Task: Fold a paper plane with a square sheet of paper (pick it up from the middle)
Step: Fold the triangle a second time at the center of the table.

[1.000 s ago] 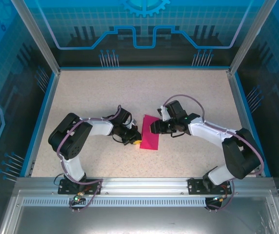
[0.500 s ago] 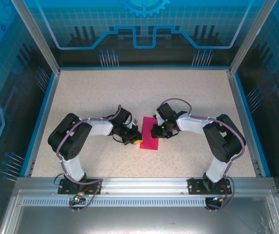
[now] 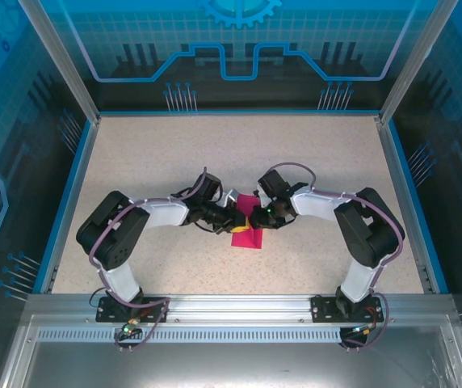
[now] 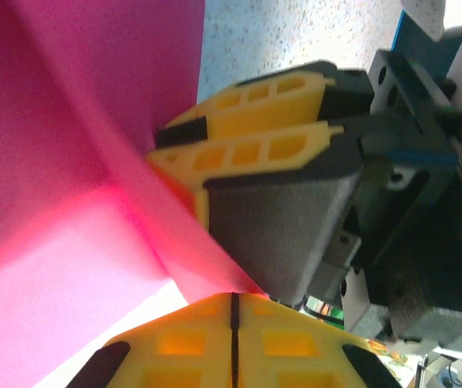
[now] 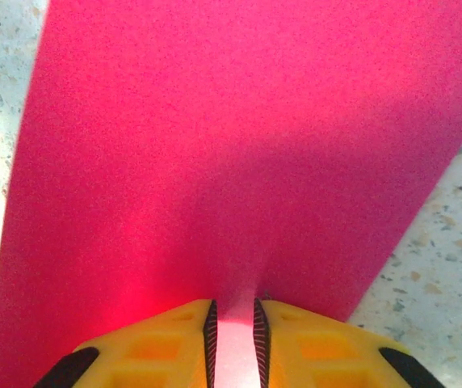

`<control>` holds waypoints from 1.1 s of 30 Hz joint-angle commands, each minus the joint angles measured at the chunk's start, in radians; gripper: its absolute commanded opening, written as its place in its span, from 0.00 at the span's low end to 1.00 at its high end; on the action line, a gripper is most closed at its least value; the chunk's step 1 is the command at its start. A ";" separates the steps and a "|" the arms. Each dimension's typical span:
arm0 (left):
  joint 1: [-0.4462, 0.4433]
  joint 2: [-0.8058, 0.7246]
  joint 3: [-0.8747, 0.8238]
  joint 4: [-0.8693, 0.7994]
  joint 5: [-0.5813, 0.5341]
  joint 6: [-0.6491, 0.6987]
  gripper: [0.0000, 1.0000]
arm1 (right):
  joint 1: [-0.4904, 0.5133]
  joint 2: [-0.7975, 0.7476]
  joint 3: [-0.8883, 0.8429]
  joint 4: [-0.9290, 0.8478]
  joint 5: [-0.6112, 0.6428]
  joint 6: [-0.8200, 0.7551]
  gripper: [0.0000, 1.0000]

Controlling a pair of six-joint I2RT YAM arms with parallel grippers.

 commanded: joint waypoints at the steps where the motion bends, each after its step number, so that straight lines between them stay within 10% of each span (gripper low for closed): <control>1: -0.004 0.035 0.032 0.059 0.021 -0.031 0.10 | -0.026 -0.080 -0.018 -0.010 -0.026 0.039 0.23; 10: -0.003 0.066 0.042 0.071 -0.001 -0.045 0.11 | -0.101 -0.245 -0.157 0.007 -0.011 0.084 0.40; 15: -0.003 0.077 0.042 0.075 -0.026 -0.054 0.10 | -0.109 -0.300 -0.238 0.161 -0.207 0.059 0.53; 33: -0.004 0.094 0.045 0.074 -0.040 -0.068 0.08 | -0.073 -0.239 -0.214 0.185 -0.248 0.020 0.45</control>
